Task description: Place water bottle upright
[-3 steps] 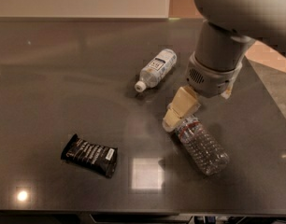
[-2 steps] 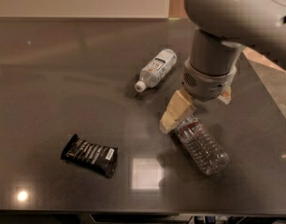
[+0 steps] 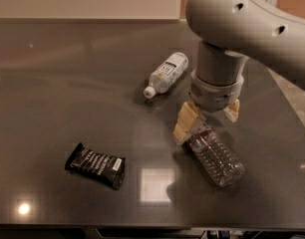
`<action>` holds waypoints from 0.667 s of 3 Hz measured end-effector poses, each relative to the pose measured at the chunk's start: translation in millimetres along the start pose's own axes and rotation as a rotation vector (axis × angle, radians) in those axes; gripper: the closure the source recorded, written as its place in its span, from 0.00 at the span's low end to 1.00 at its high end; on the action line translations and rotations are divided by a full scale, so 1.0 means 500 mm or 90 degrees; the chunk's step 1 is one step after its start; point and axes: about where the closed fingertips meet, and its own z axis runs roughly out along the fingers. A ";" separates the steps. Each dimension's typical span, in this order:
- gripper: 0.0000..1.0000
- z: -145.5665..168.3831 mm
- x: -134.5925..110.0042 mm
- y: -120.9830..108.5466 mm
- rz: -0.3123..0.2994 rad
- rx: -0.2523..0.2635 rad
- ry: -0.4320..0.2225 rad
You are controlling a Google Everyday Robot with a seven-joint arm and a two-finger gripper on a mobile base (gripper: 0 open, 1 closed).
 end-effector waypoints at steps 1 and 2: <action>0.41 0.011 -0.005 0.003 0.003 -0.004 0.009; 0.65 0.004 -0.012 0.015 -0.011 -0.011 0.004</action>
Offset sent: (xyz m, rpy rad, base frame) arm -0.0024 0.0139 0.0024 0.0184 0.0403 0.0485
